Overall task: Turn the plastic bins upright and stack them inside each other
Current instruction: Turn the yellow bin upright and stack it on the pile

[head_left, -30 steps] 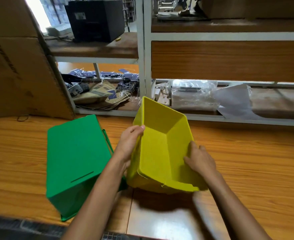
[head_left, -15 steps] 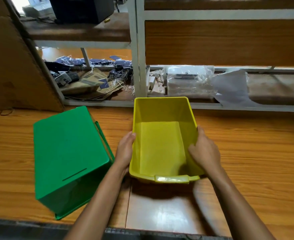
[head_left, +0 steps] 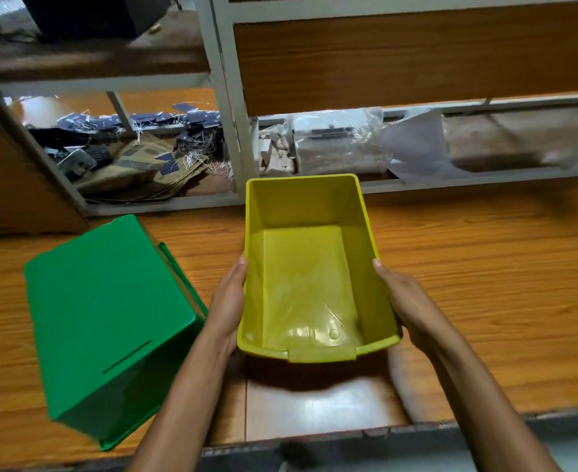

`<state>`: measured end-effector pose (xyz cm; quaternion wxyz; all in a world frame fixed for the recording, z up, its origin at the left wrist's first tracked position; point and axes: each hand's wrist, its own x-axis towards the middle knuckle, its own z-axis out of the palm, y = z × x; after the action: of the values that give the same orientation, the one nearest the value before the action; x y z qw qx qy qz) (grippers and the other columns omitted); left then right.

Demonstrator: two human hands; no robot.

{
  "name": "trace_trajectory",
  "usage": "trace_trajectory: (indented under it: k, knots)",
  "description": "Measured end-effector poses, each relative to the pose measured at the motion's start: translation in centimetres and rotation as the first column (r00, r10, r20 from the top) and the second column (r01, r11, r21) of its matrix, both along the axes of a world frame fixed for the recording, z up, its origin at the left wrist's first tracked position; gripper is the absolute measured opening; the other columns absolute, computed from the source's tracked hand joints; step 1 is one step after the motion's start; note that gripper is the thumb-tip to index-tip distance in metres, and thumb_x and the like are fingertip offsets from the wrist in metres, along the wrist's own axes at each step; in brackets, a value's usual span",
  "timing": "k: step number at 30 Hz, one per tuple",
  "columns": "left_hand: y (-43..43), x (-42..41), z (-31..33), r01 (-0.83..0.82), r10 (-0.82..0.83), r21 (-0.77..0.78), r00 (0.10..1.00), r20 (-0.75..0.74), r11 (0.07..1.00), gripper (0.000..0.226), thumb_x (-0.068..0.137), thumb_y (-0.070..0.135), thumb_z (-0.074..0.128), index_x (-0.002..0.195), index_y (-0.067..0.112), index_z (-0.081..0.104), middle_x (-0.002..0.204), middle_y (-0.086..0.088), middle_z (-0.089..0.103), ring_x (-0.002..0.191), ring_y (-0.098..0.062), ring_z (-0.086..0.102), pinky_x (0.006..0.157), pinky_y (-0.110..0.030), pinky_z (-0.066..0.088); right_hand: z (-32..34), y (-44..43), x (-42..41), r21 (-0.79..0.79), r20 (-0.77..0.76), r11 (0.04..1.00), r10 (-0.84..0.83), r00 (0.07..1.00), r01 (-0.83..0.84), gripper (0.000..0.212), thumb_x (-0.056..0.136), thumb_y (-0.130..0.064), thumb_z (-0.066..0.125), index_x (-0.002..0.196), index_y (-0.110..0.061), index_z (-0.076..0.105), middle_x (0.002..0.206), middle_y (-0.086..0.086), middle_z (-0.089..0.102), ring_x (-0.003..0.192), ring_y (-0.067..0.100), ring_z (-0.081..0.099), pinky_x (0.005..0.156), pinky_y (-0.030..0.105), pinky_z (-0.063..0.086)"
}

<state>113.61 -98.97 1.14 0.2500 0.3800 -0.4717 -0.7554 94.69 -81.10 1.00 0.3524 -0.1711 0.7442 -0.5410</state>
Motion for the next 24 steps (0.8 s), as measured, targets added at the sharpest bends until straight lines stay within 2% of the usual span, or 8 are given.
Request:
trace_trajectory:
  k: [4,8,10,12,15,17,21,24]
  knots:
    - [3.0,-0.3,0.5,0.081,-0.082,-0.015,0.996,-0.046,0.997,0.048,0.096,0.051,0.045,0.137,0.029,0.058,0.128,-0.006,0.069,0.116,-0.027,0.067,0.102,-0.055,0.05,0.1,3.4,1.1,-0.097,-0.033,0.99,-0.106,0.994,0.103,0.051,0.093,-0.058,0.051,0.127,-0.022,0.066,0.124,-0.008,0.069,0.12,0.015,0.061,0.106,0.04,0.047]
    - [6.7,-1.6,1.3,0.146,-0.153,-0.071,0.982,-0.108,0.987,0.054,0.093,0.053,0.047,0.141,0.03,0.053,0.136,-0.006,0.064,0.124,-0.028,0.062,0.104,-0.055,0.049,1.4,8.5,1.8,-0.162,-0.06,0.977,-0.15,0.987,0.139,0.022,0.102,-0.038,0.044,0.119,-0.036,0.058,0.105,-0.023,0.062,0.099,-0.002,0.06,0.079,0.019,0.046]
    - [9.0,-2.5,1.8,0.188,-0.201,-0.106,0.972,-0.125,0.976,0.055,0.097,0.048,0.042,0.146,0.027,0.047,0.138,-0.005,0.062,0.124,-0.025,0.062,0.096,-0.045,0.056,2.1,11.8,2.2,-0.177,-0.058,0.971,-0.172,0.983,0.16,0.016,0.101,-0.037,0.046,0.111,-0.038,0.058,0.107,-0.02,0.064,0.099,-0.002,0.061,0.082,0.023,0.048]
    - [11.8,-3.3,2.2,0.252,-0.269,-0.125,0.953,-0.14,0.96,0.053,0.101,0.044,0.038,0.15,0.026,0.042,0.139,-0.005,0.061,0.121,-0.022,0.064,0.086,-0.035,0.059,2.2,15.4,2.5,-0.184,-0.084,0.958,-0.237,0.968,0.218,0.025,0.098,-0.038,0.052,0.121,-0.034,0.059,0.116,-0.014,0.067,0.108,0.007,0.063,0.093,0.032,0.05]
    - [16.6,-4.3,2.1,0.336,-0.346,-0.095,0.931,-0.116,0.937,0.053,0.099,0.044,0.041,0.146,0.02,0.047,0.137,-0.01,0.063,0.115,-0.022,0.067,0.082,-0.033,0.06,2.4,21.0,3.3,-0.203,-0.112,0.919,-0.365,0.924,0.339,0.04,0.09,-0.041,0.063,0.128,-0.029,0.055,0.12,-0.006,0.066,0.109,0.016,0.064,0.092,0.04,0.051]
    - [19.9,-4.8,2.2,0.392,-0.402,-0.111,0.91,-0.098,0.914,0.044,0.104,0.038,0.038,0.141,0.019,0.052,0.132,-0.007,0.066,0.112,-0.02,0.069,0.085,-0.034,0.06,2.4,24.9,4.3,-0.196,-0.124,0.885,-0.45,0.885,0.422,0.043,0.086,-0.041,0.07,0.123,-0.029,0.053,0.113,-0.009,0.066,0.104,0.016,0.064,0.086,0.038,0.05]
    - [26.8,-6.1,2.0,0.507,-0.52,-0.15,0.851,-0.068,0.849,0.028,0.106,0.032,0.036,0.119,0.031,0.061,0.11,0.012,0.076,0.102,-0.009,0.071,0.092,-0.037,0.058,1.7,32.5,6.5,-0.179,-0.104,0.798,-0.596,0.796,0.575,0.064,0.066,-0.055,0.074,0.12,-0.027,0.055,0.114,-0.005,0.067,0.105,0.02,0.065,0.092,0.044,0.052]
    - [31.8,-7.1,1.6,0.589,-0.601,-0.166,0.799,-0.026,0.791,0.028,0.105,0.035,0.038,0.124,0.033,0.059,0.123,0.011,0.07,0.113,-0.012,0.068,0.098,-0.039,0.054,0.8,37.8,8.0,-0.186,-0.053,0.726,-0.68,0.731,0.662,0.048,0.081,-0.034,0.076,0.122,-0.02,0.054,0.118,0.003,0.067,0.101,0.019,0.065,0.091,0.042,0.053]
